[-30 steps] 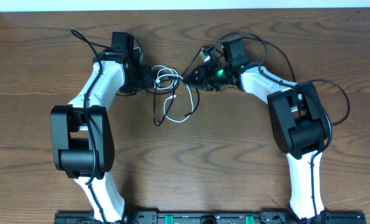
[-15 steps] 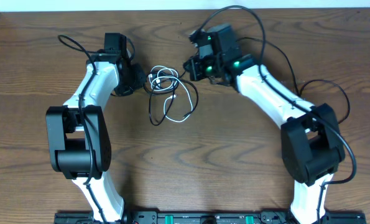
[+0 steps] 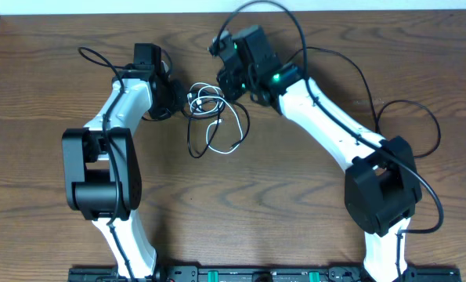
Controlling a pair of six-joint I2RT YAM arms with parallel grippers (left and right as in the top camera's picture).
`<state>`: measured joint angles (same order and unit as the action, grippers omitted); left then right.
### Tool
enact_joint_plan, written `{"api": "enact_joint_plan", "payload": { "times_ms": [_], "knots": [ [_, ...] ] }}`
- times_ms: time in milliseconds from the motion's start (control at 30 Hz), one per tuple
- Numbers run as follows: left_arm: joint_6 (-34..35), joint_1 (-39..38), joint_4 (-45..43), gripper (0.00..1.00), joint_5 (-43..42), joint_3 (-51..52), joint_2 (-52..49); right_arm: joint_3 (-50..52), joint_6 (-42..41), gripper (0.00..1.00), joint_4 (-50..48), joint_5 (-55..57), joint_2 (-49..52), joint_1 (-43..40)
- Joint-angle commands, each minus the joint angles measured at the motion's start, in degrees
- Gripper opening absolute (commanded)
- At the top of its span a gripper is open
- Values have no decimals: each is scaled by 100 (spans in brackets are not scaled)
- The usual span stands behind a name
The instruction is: Untangle cables
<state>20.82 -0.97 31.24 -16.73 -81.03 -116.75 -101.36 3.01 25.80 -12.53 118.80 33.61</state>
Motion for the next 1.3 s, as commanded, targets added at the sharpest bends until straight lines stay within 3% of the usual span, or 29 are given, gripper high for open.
{"api": "enact_joint_plan", "payload": {
  "times_ms": [0, 233, 333, 467, 867, 933, 1000, 1033, 1100, 1167, 1267],
  "knots": [
    [-144, -2, -22, 8, -348, 46, -216, -444, 695, 1, 264, -9, 251, 26],
    [-417, 0, -216, 8, -691, 46, -474, -520, 1515, 1, 345, -28, 623, 26],
    [-584, -2, -269, 8, -977, 46, -494, -518, 1532, 1, 205, -81, 798, 7],
    [-909, -2, -299, 8, -1392, 46, -498, -518, 1537, 13, 184, -127, 970, -15],
    [-1231, 0, -262, 8, -1539, 46, -498, -514, 1766, 16, 221, -114, 1523, -170],
    [-1226, 0, -262, 8, -1541, 46, -498, -514, 1766, 20, 203, -111, 1606, -170],
    [-1224, -2, -262, 8, -1541, 46, -498, -511, 1764, 36, 212, -111, 1633, -168],
    [-1224, -2, -262, 8, -1541, 46, -498, -511, 1764, 37, 210, -114, 1633, -168],
    [-1224, -2, -264, 8, -1541, 46, -498, -511, 1766, 32, 205, -122, 1633, -168],
    [-1224, -2, -267, 8, -1541, 46, -498, -496, 1867, 20, 170, -144, 1635, -168],
    [-1224, -2, -267, 8, -1541, 46, -498, -463, 2199, 17, 136, -155, 1635, -157]
  ]
}}
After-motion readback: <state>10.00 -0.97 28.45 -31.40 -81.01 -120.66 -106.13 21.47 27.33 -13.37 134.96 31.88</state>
